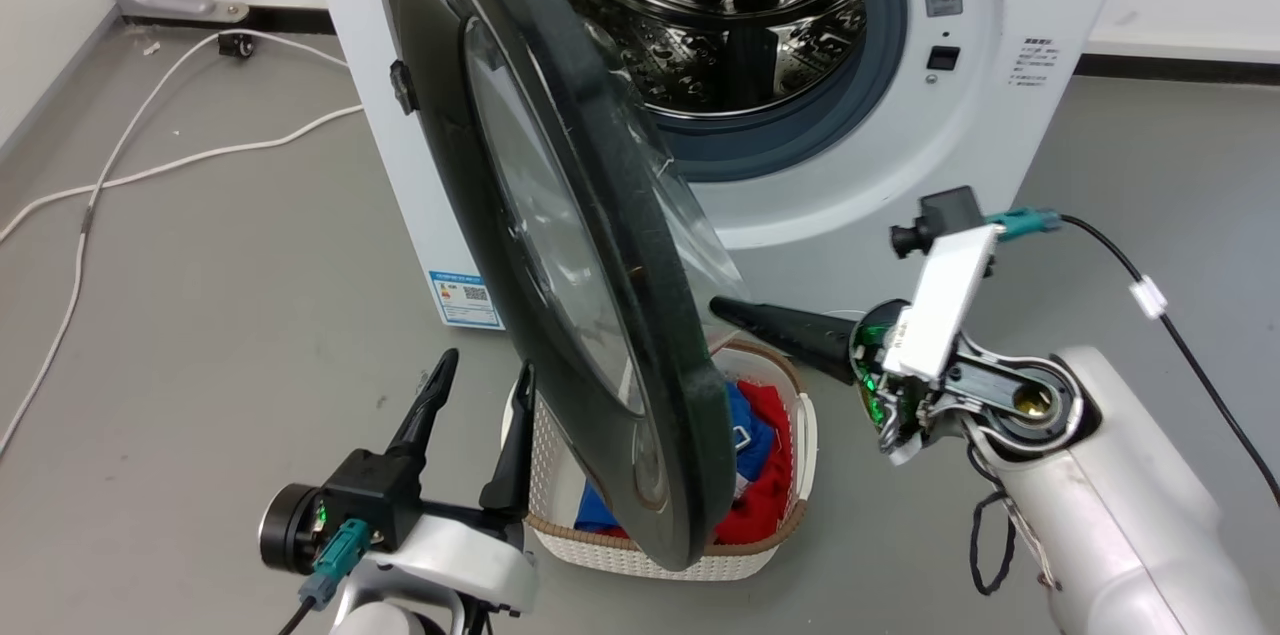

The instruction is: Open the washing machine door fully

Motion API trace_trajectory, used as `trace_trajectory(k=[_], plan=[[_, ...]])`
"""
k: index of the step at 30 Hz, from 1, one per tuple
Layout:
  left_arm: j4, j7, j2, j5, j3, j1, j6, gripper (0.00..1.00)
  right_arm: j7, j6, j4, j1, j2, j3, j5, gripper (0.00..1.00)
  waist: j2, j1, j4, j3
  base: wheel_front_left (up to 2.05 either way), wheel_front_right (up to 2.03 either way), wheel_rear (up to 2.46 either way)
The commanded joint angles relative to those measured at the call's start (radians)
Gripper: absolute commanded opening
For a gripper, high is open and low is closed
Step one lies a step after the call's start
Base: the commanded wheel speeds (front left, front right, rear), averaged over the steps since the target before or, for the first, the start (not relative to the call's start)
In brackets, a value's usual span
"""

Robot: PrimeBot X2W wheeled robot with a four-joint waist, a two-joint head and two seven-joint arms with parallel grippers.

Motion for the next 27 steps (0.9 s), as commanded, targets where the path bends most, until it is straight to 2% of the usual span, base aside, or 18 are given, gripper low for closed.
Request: trace_trajectory(k=[1,11,12,13,14,15,22,24,27], plan=[[0.003,-0.003,-0.001,0.000,0.006,0.016,-0.003,1.00,-0.024,0.002,-0.019,0.034,-0.006,-0.020,0.012,0.00,0.0000,0.0002,-0.009,-0.008,0.00,0.00,0.00],[0.012,-0.003,0.000,0.007,0.057,0.052,-0.009,1.00,-0.231,0.002,-0.206,0.267,-0.070,-0.196,0.059,0.00,0.0000,0.0002,-0.058,-0.041,0.00,0.00,0.00],[0.013,-0.003,0.001,0.005,0.061,0.054,-0.010,1.00,-0.250,0.002,-0.221,0.295,-0.072,-0.211,0.066,0.11,0.0000,0.0002,-0.063,-0.043,0.00,0.00,0.00],[0.016,-0.003,0.001,0.004,0.064,0.056,-0.012,1.00,-0.274,0.002,-0.236,0.321,-0.079,-0.229,0.067,0.40,0.0000,0.0002,-0.068,-0.046,0.00,0.00,0.00],[0.017,-0.003,0.001,0.004,0.067,0.058,-0.012,1.00,-0.298,0.002,-0.246,0.345,-0.085,-0.249,0.068,0.77,0.0000,0.0002,-0.073,-0.048,0.00,0.00,0.00],[0.018,-0.003,0.002,0.005,0.070,0.058,-0.011,1.00,-0.317,0.002,-0.257,0.366,-0.086,-0.262,0.072,1.00,0.0000,0.0002,-0.079,-0.049,0.00,0.00,0.00],[0.032,-0.003,0.008,0.008,0.090,0.065,-0.018,1.00,-0.479,0.002,-0.317,0.490,-0.109,-0.334,0.005,1.00,0.0000,0.0002,-0.107,-0.057,0.00,0.00,0.00],[0.034,-0.003,0.009,0.009,0.096,0.066,-0.019,1.00,-0.561,0.002,-0.323,0.510,-0.135,-0.344,-0.093,1.00,0.0000,0.0002,-0.112,-0.059,0.00,0.00,0.00],[0.039,-0.003,0.009,0.012,0.104,0.067,-0.020,1.00,-0.696,0.002,-0.323,0.530,-0.163,-0.343,-0.300,1.00,0.0000,0.0002,-0.120,-0.062,0.00,0.00,0.00]])
